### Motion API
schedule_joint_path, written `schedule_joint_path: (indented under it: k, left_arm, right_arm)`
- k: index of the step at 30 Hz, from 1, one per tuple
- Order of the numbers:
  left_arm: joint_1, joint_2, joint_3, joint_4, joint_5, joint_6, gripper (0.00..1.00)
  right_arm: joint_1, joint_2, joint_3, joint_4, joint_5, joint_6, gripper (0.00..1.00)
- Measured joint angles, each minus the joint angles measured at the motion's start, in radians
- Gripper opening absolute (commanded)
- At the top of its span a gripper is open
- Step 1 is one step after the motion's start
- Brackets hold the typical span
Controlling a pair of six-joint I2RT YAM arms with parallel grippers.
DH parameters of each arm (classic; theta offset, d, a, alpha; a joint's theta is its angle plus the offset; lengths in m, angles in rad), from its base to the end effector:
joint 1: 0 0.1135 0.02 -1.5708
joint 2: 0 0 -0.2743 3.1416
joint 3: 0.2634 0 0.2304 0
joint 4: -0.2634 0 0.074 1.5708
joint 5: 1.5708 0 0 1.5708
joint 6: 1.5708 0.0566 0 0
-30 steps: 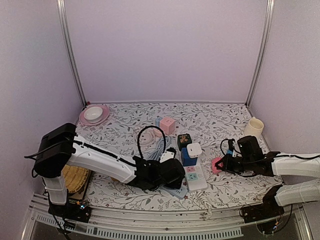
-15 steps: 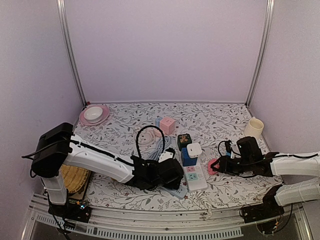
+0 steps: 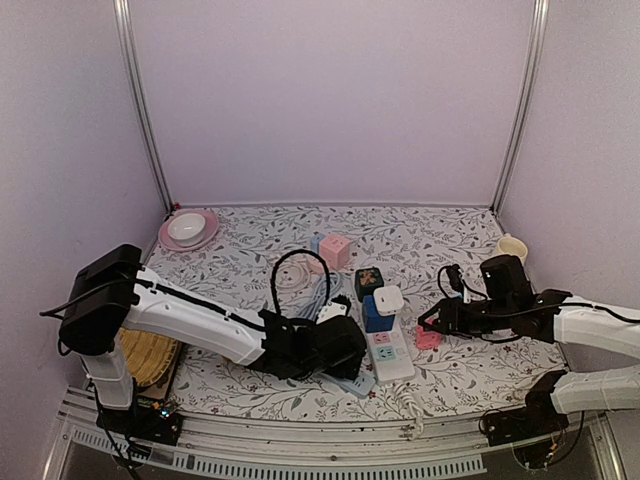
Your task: Pull the plug off the socket
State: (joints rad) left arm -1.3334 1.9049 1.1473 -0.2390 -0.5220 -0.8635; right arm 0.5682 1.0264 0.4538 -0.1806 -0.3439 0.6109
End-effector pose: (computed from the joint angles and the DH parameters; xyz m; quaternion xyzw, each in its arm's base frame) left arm 0.1167 -0.3623 0.1600 0.1446 0.9181 -0.1310 0.3449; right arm 0.1501 0.1185 0.1910 -0.0487 0.9053 0.3483 0.2382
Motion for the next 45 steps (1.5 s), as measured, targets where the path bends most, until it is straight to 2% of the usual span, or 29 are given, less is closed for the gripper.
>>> schedule_joint_path:
  k: [6,16,22,29,39,45]
  left_arm:
    - [0.002,-0.031,0.000,0.021,0.030,0.013,0.91]
    - [0.077,-0.138,-0.046,0.132,0.119,0.019,0.91]
    - [0.158,-0.140,-0.058,0.182,0.180,0.022,0.91]
    - [0.185,-0.096,-0.006,0.209,0.233,0.033,0.91]
    - [0.231,-0.025,0.008,0.248,0.298,0.033,0.91]
    - [0.241,-0.002,0.016,0.267,0.317,0.032,0.91]
  right_arm:
    - [0.000,0.013,0.021,0.017,-0.040,0.004,0.55]
    - [0.000,0.162,0.045,0.205,-0.111,0.090,0.55]
    - [0.000,0.242,0.074,0.316,-0.142,0.139,0.55]
    - [0.000,0.311,0.080,0.398,-0.165,0.182,0.52]
    - [0.000,0.343,0.085,0.480,-0.193,0.238,0.44]
    - [0.000,0.370,0.086,0.512,-0.211,0.266,0.33]
